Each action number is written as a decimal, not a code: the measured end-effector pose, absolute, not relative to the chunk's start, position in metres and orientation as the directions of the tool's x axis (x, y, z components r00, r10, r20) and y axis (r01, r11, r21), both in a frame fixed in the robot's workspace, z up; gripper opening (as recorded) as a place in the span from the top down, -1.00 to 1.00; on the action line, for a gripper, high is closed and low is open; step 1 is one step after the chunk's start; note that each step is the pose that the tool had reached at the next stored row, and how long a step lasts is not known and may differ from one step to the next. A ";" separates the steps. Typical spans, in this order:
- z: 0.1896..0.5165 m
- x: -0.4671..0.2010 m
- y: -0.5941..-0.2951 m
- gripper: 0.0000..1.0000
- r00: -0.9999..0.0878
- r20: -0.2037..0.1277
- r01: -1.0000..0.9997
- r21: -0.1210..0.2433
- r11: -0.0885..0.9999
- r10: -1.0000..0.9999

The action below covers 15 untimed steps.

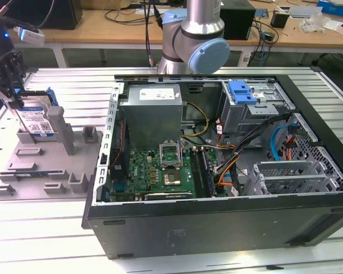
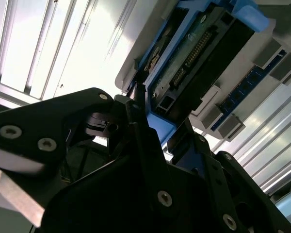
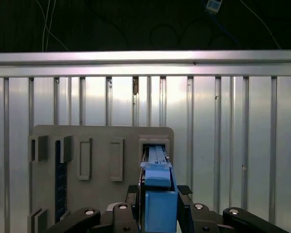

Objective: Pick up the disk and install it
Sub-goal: 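Pick up the disk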

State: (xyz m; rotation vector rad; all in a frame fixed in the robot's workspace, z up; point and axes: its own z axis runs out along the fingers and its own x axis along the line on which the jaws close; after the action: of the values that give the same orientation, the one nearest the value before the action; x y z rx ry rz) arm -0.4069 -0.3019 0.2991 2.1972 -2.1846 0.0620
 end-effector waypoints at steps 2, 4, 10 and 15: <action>0.299 -0.407 -0.302 0.13 0.007 0.058 -1.000 0.002 -0.006 -0.998; 0.298 -0.407 -0.302 0.13 0.007 0.058 -1.000 0.002 -0.007 -0.998; 0.298 -0.407 -0.302 0.13 0.007 0.058 -1.000 0.002 -0.007 -0.998; 0.298 -0.407 -0.302 0.13 0.007 0.058 -1.000 0.002 -0.007 -0.998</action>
State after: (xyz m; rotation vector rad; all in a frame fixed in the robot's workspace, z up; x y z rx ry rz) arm -0.4070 -0.3019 0.2982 2.1990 -2.1828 0.0620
